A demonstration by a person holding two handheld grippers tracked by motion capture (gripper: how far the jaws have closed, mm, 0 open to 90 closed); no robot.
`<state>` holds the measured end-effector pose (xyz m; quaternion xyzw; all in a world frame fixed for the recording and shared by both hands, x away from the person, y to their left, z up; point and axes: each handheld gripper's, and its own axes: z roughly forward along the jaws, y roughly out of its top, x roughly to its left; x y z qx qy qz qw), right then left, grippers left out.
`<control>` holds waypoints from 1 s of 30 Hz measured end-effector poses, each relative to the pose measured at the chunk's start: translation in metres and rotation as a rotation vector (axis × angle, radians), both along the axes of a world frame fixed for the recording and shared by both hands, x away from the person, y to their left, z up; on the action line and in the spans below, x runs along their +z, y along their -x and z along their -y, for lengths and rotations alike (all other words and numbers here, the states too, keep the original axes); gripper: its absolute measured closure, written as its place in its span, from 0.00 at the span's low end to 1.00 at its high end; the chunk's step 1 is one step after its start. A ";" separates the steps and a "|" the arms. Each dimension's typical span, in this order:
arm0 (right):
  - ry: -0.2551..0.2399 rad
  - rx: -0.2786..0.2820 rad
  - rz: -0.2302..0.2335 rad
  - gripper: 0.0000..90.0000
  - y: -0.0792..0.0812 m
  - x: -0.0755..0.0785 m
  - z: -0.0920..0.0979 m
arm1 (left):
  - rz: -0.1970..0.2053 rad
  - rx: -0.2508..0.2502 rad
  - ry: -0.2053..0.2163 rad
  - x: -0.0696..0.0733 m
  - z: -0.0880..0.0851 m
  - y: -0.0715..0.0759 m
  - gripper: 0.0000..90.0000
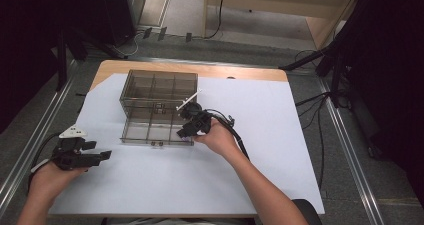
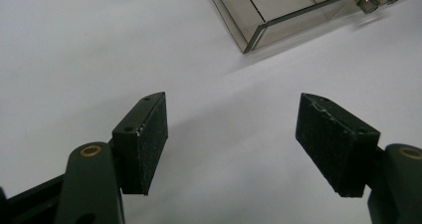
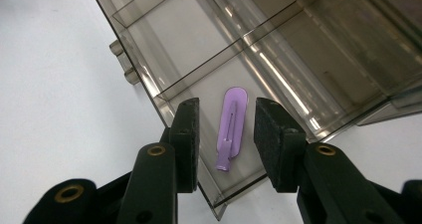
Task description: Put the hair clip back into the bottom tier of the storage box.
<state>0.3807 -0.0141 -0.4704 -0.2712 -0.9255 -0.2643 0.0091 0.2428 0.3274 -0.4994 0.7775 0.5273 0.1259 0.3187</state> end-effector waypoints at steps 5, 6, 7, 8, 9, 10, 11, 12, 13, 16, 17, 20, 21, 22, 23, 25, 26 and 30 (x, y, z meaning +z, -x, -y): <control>-0.025 -0.009 0.017 0.71 0.001 0.003 0.007 | 0.004 -0.003 0.000 0.000 0.001 -0.003 0.33; -0.030 -0.016 0.019 0.70 0.001 0.004 0.008 | 0.001 -0.005 0.002 0.000 0.001 -0.003 0.33; -0.030 -0.015 0.019 0.70 0.002 0.004 0.010 | 0.004 -0.004 0.002 0.000 0.001 -0.003 0.33; -0.036 -0.016 0.024 0.69 0.002 0.005 0.012 | 0.005 -0.007 0.001 0.000 0.001 -0.004 0.33; -0.039 -0.020 0.026 0.69 0.002 0.006 0.014 | 0.004 -0.007 0.002 0.000 0.001 -0.004 0.33; -0.043 -0.023 0.028 0.68 0.003 0.006 0.016 | 0.006 -0.008 0.001 0.000 0.001 -0.005 0.33; -0.049 -0.027 0.030 0.68 0.003 0.007 0.018 | 0.004 -0.012 -0.001 0.000 0.001 -0.006 0.33; -0.053 -0.032 0.032 0.67 0.003 0.008 0.020 | 0.007 -0.007 0.004 0.000 0.001 -0.006 0.33; -0.052 -0.032 0.034 0.66 0.003 0.008 0.021 | 0.006 -0.009 0.004 0.000 0.001 -0.007 0.33; -0.071 -0.039 0.045 0.65 0.004 0.010 0.028 | 0.007 -0.010 0.005 0.000 0.001 -0.009 0.33; -0.072 -0.043 0.049 0.64 0.005 0.010 0.031 | 0.009 -0.012 0.002 0.000 0.001 -0.010 0.33; -0.081 -0.056 0.056 0.63 0.005 0.011 0.039 | 0.010 -0.014 0.003 0.000 0.001 -0.012 0.33; -0.085 -0.062 0.059 0.63 0.005 0.012 0.043 | 0.007 -0.014 0.005 0.000 0.002 -0.013 0.33; -0.089 -0.067 0.061 0.63 0.006 0.012 0.045 | 0.010 -0.016 0.002 0.000 0.002 -0.014 0.33; -0.092 -0.071 0.063 0.62 0.006 0.012 0.049 | 0.011 -0.016 0.004 0.000 0.002 -0.014 0.33; -0.091 -0.077 0.068 0.62 0.006 0.013 0.054 | 0.009 -0.019 0.006 0.000 0.002 -0.016 0.33; -0.093 -0.076 0.075 0.62 0.006 0.013 0.056 | 0.011 -0.019 0.003 0.000 0.002 -0.016 0.33; -0.103 -0.090 0.091 0.61 0.007 0.013 0.067 | 0.014 -0.018 -0.004 -0.001 0.002 -0.020 0.33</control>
